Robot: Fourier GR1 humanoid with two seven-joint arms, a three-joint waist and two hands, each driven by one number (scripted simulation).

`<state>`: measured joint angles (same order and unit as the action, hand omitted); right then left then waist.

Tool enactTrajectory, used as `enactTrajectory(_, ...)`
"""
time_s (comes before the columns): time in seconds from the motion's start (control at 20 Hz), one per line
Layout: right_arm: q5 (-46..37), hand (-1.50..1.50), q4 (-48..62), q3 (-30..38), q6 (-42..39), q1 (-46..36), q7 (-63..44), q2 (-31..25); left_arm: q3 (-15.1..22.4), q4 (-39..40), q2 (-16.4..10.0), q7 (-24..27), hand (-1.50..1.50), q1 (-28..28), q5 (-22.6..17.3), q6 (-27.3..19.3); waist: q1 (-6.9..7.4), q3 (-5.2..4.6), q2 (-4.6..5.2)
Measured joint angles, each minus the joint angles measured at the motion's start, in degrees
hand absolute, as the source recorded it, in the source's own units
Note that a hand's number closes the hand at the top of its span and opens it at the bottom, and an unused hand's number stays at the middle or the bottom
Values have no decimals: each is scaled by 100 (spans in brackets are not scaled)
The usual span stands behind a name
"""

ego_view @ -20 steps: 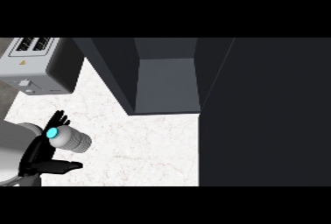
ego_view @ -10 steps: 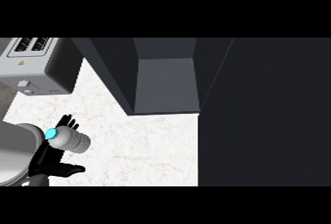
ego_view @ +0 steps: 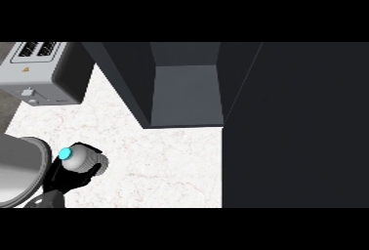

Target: Pick up the bottled water, place it into the cabinet and close the cabinet

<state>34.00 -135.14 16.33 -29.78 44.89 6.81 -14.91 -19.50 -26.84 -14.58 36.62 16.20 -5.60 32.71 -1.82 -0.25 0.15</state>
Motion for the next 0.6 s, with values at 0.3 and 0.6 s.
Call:
enactTrajectory(0.3, 79, -150, -10, 68, -63, 206, 124, -50, -49, 155, 80, 117, 150, 129, -115, -126, -5, 0, -4)
enactTrajectory(0.6, 142, -150, 6, 125, -47, 262, 222, -84, -329, 51, 264, 580, 150, 2, -375, -697, 62, 6, -15)
